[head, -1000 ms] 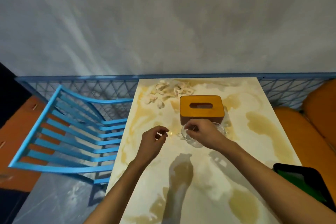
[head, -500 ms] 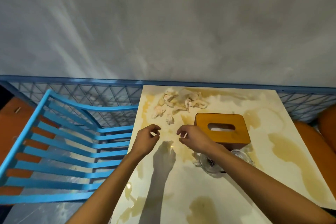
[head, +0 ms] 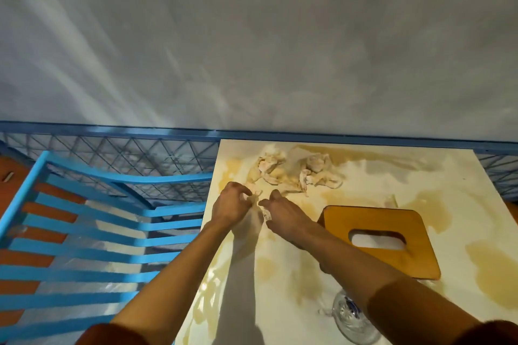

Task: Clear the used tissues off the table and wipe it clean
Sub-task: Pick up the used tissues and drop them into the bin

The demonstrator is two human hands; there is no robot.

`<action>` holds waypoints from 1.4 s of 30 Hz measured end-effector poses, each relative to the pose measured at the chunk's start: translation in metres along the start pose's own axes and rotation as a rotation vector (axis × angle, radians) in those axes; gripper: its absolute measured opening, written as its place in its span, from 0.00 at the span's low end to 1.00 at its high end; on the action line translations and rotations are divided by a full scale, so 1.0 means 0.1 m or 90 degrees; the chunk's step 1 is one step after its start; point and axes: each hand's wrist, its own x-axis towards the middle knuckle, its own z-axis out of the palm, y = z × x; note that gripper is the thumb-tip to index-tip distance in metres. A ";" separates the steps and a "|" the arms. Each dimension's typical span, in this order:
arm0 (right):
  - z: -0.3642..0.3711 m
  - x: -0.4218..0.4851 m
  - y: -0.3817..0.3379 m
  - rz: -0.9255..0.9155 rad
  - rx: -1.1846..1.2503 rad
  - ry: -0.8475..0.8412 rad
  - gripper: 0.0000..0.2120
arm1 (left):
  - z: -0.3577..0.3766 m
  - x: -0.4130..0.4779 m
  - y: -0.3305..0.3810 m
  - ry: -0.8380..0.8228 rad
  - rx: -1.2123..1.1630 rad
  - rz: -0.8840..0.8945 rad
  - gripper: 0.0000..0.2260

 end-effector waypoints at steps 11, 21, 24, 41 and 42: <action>0.16 0.24 0.24 -0.011 -0.042 0.024 0.12 | 0.24 0.24 -0.11 0.036 0.027 -0.009 0.10; -0.20 0.27 0.40 0.083 0.123 0.100 0.12 | 0.18 0.23 0.05 0.019 -0.008 0.119 0.28; -0.26 0.28 0.44 0.102 0.131 0.112 0.13 | 0.14 0.46 0.27 0.023 0.024 0.137 0.31; -0.58 0.10 0.60 0.132 0.234 0.215 0.09 | 0.03 0.52 0.64 0.038 -0.005 0.164 0.18; -0.63 0.02 0.57 0.130 0.237 0.229 0.08 | 0.00 0.45 0.68 0.038 -0.032 0.172 0.18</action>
